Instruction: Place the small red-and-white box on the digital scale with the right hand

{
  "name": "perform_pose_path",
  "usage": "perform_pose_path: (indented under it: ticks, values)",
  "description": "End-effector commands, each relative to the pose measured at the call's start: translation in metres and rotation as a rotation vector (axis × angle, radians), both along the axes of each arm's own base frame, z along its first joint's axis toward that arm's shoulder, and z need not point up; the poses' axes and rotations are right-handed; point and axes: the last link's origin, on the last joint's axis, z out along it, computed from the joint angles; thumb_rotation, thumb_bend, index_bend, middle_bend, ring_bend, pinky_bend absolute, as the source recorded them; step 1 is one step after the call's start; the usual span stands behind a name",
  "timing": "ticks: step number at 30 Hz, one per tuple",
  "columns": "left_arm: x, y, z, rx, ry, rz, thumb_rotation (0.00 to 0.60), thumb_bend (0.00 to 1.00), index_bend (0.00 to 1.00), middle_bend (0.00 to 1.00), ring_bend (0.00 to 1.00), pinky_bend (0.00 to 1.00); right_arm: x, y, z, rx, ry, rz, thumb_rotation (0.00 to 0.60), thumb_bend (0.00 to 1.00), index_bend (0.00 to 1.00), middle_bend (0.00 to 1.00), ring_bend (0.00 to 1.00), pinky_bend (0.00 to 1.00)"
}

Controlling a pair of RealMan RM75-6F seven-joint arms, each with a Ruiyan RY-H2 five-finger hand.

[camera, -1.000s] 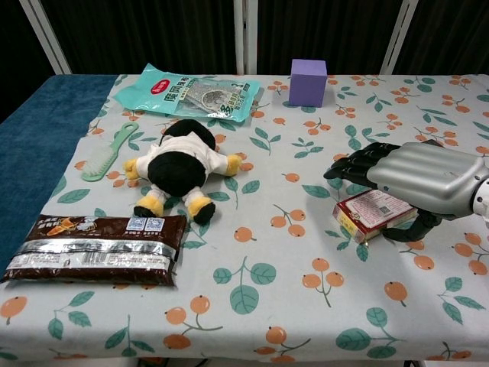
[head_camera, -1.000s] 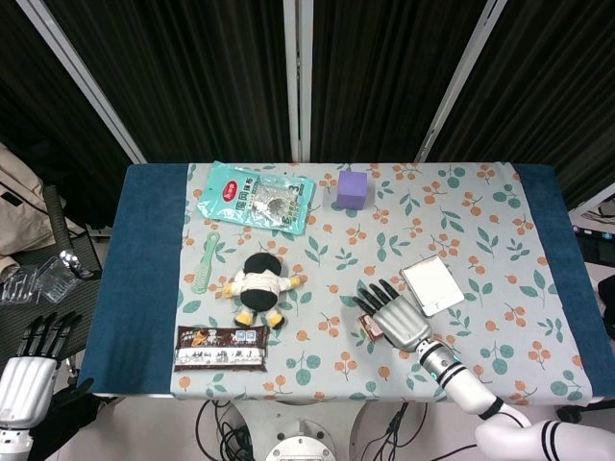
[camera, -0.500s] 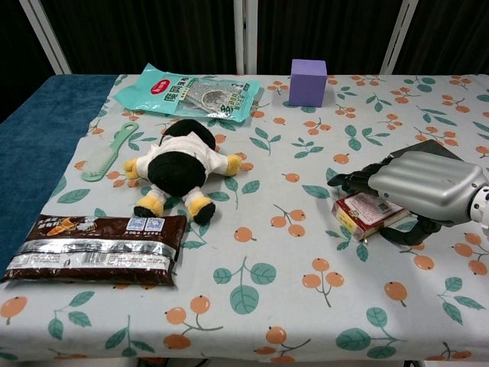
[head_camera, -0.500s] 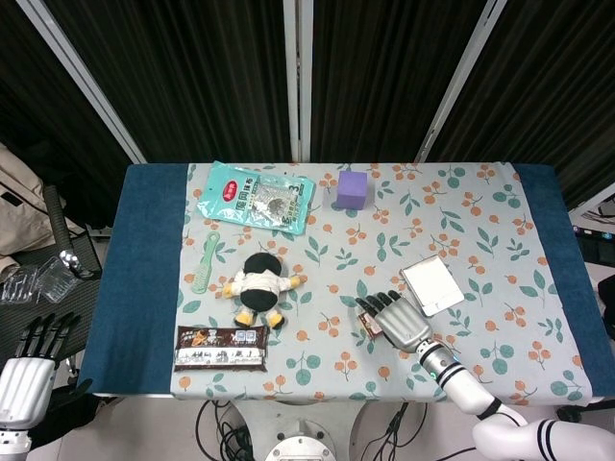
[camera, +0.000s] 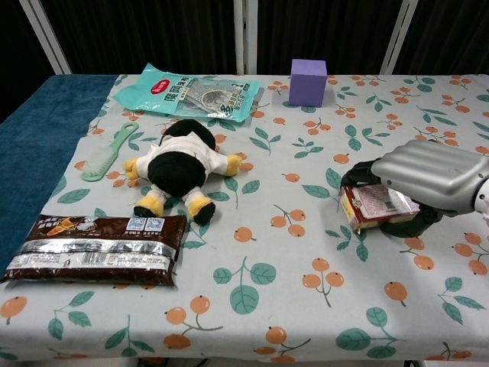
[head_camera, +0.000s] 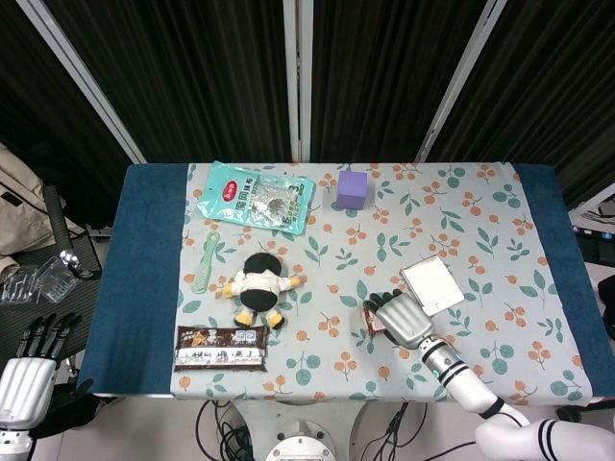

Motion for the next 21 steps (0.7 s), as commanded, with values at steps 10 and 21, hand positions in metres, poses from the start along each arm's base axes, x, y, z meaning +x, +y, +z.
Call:
perform_pose_path:
  ticks: [10, 21]
  values:
    - [0.000, 0.001, 0.000, -0.002, -0.003, -0.002, 0.600, 0.11, 0.09, 0.06, 0.00, 0.05, -0.012, -0.039, 0.045, -0.134, 0.024, -0.023, 0.600, 0.30, 0.43, 0.41, 0.41, 0.50]
    - [0.000, 0.003, -0.002, -0.016, 0.005, 0.002, 0.600, 0.11, 0.09, 0.06, 0.00, 0.05, -0.043, -0.056, 0.048, -0.150, 0.079, -0.109, 0.600, 0.30, 0.43, 0.40, 0.41, 0.48]
